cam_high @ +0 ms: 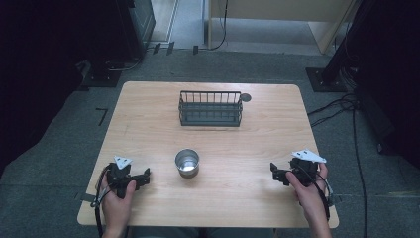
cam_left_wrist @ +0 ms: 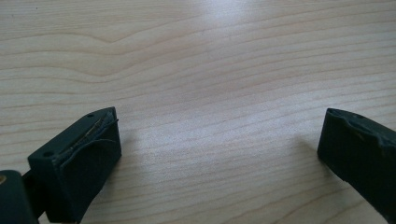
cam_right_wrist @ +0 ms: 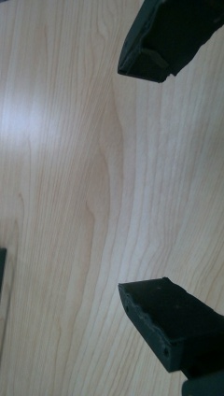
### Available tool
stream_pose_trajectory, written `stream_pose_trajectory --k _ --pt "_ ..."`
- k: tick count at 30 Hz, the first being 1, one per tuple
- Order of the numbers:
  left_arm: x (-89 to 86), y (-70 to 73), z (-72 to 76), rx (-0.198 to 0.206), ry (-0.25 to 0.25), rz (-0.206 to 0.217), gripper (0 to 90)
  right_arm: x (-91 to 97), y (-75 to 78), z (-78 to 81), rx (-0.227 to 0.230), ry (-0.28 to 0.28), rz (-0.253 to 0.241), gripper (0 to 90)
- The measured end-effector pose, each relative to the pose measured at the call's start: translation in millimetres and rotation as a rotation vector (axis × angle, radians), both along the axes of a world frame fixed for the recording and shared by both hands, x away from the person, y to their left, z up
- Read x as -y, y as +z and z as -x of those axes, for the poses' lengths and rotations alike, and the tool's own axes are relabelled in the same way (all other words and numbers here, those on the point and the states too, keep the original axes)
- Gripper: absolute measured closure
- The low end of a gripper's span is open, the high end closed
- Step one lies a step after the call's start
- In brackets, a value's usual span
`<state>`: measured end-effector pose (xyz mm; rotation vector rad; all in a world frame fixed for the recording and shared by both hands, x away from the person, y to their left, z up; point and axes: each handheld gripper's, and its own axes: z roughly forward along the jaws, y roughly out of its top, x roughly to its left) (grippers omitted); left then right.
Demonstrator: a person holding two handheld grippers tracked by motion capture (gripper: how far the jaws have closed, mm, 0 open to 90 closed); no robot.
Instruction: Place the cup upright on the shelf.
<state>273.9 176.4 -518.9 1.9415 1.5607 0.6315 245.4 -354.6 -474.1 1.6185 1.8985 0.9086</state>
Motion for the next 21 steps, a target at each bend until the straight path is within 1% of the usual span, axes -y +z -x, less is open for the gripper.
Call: stream_pose_trajectory --k 3,4,5,6,7,8,9,12,16,20,21 --pt "0.0 0.0 0.0 0.0 0.0 0.0 0.0 -4.8 1.0 -1.7 0.0 0.009 -0.002 0.0" --pt "0.0 0.1 0.0 -0.001 0.0 0.0 0.0 -9.5 1.6 -3.5 0.001 0.02 0.0 0.0" --pt "0.0 0.1 0.0 -0.001 0.0 0.0 0.0 -9.5 1.6 -3.5 0.001 0.02 0.0 0.0" --pt "0.0 0.1 0.0 -0.001 -0.001 -0.001 0.0 -14.6 2.0 -5.4 0.004 0.032 0.0 0.0" --pt "0.0 0.0 0.0 0.0 0.0 0.0 0.0 -14.6 2.0 -5.4 0.004 0.032 0.0 0.0" --pt "0.0 0.1 0.0 0.0 0.0 -0.001 0.0 -19.5 2.5 -7.2 0.005 0.042 -0.001 0.0" --pt "0.0 0.1 0.0 0.0 0.0 -0.001 0.0 -19.5 2.5 -7.2 0.005 0.042 -0.001 0.0" --pt "0.0 0.1 0.0 -0.001 0.0 -0.001 0.0 -28.8 3.5 -10.6 0.007 0.06 -0.005 0.0" --pt "0.1 0.0 0.0 0.0 0.0 0.0 0.0 -35.6 4.1 -12.6 0.009 0.074 -0.005 0.0" --pt "0.0 0.0 0.0 0.0 0.0 0.0 0.0 -46.5 5.2 -14.7 0.01 0.096 -0.008 0.0" --pt "0.0 0.0 0.0 0.0 0.0 0.0 0.0 -46.5 5.2 -14.7 0.01 0.096 -0.008 0.0"
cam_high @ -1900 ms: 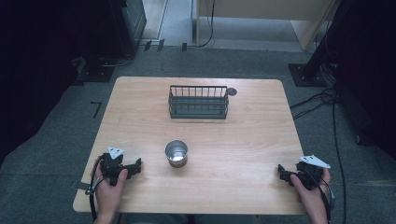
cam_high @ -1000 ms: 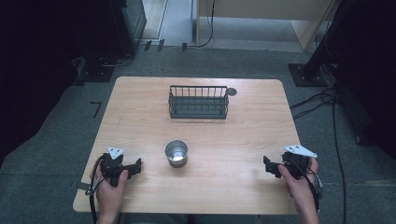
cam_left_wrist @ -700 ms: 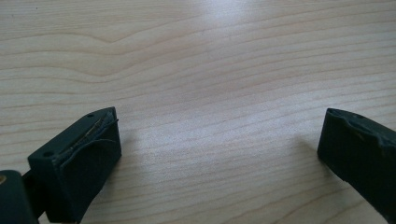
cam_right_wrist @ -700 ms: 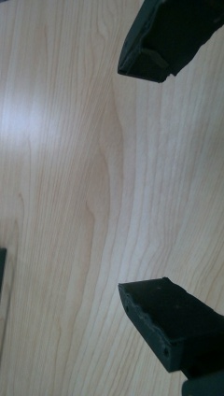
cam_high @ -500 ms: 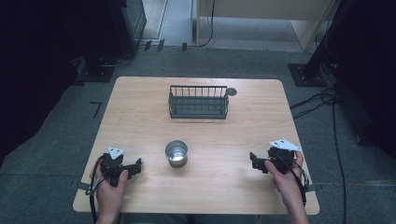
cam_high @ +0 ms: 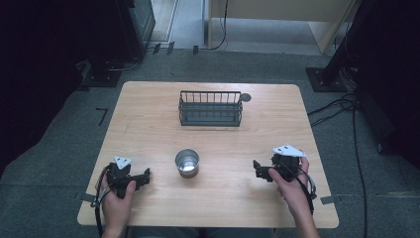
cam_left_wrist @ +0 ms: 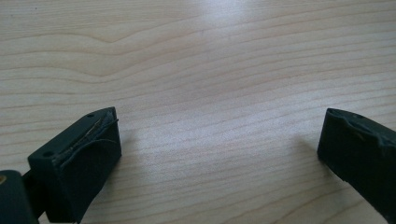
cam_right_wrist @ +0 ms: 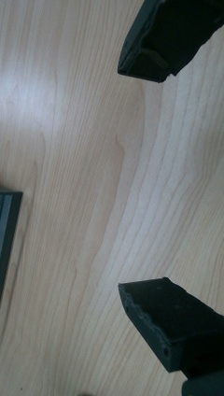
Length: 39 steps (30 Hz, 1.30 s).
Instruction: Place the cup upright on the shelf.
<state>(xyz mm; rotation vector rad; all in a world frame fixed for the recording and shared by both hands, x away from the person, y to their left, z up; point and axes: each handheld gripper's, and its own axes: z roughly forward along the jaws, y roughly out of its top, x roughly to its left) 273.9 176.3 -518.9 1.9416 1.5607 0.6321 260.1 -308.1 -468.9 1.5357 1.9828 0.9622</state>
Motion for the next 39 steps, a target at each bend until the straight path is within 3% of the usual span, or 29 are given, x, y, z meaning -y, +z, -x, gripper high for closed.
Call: stream_pose_trajectory --k 39 --pt "0.3 0.0 0.1 -0.001 -0.005 0.001 0.0 -82.7 3.0 -8.7 0.004 0.174 -0.02 0.0"
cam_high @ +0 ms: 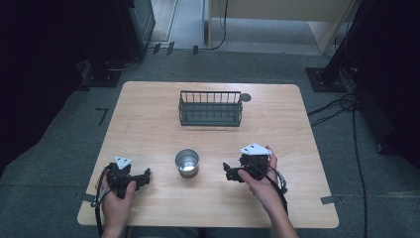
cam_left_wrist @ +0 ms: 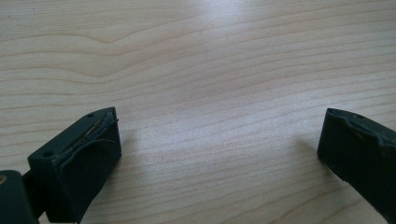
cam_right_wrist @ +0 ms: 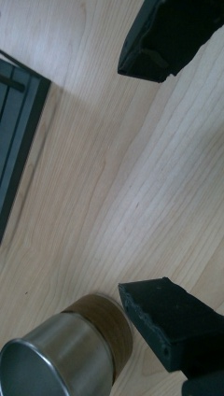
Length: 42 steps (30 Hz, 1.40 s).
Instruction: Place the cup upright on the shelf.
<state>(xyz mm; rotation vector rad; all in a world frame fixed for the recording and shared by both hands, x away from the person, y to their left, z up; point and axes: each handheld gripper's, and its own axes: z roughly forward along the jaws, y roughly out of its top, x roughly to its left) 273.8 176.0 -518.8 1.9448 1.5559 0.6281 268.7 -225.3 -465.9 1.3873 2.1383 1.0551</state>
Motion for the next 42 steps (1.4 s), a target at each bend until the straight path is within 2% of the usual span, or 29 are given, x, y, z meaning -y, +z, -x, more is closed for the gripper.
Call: stream_pose_trajectory --k 42 --pt "0.0 0.0 0.0 0.0 0.0 0.0 0.0 -75.9 -6.1 4.8 -0.008 0.178 -0.029 0.0"
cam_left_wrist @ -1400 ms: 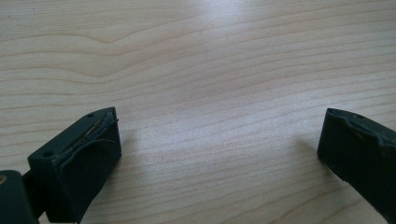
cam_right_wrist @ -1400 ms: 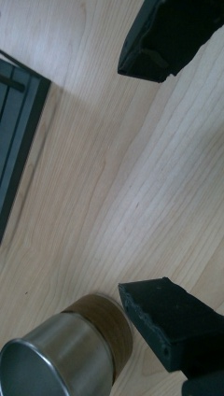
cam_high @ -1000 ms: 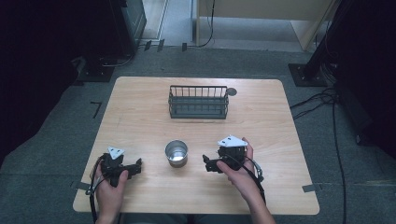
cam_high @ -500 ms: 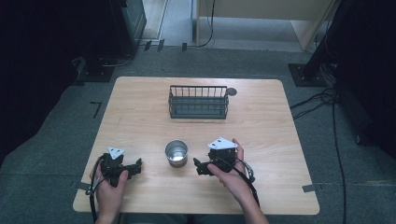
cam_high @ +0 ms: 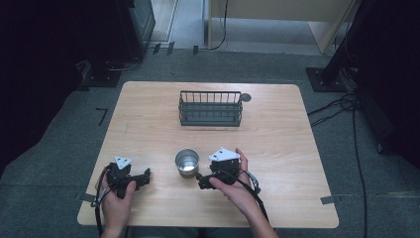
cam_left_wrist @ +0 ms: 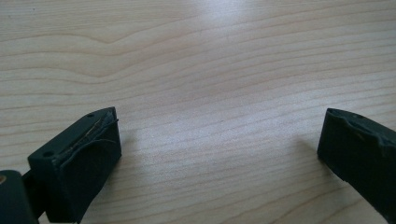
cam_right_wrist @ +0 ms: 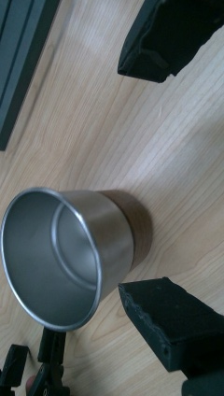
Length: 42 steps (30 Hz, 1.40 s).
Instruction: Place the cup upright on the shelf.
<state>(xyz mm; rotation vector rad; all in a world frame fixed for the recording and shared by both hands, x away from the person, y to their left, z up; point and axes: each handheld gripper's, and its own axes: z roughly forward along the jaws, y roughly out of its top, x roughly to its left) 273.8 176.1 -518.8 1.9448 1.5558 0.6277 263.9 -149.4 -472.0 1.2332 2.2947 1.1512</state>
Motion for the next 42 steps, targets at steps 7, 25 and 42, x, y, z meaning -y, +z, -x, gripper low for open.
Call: stream_pose_trajectory --k 7,25,42 --pt "0.0 0.0 0.0 0.0 0.0 0.0 0.0 -11.3 1.1 -1.1 0.004 0.021 -0.004 0.0" --pt "0.0 0.0 0.0 0.0 0.0 0.0 0.0 -42.8 -0.3 -10.7 0.027 0.035 0.009 0.0" --pt "0.0 0.0 0.0 0.0 0.0 0.0 0.0 -70.6 -9.3 -21.8 0.051 0.012 0.062 8.1"
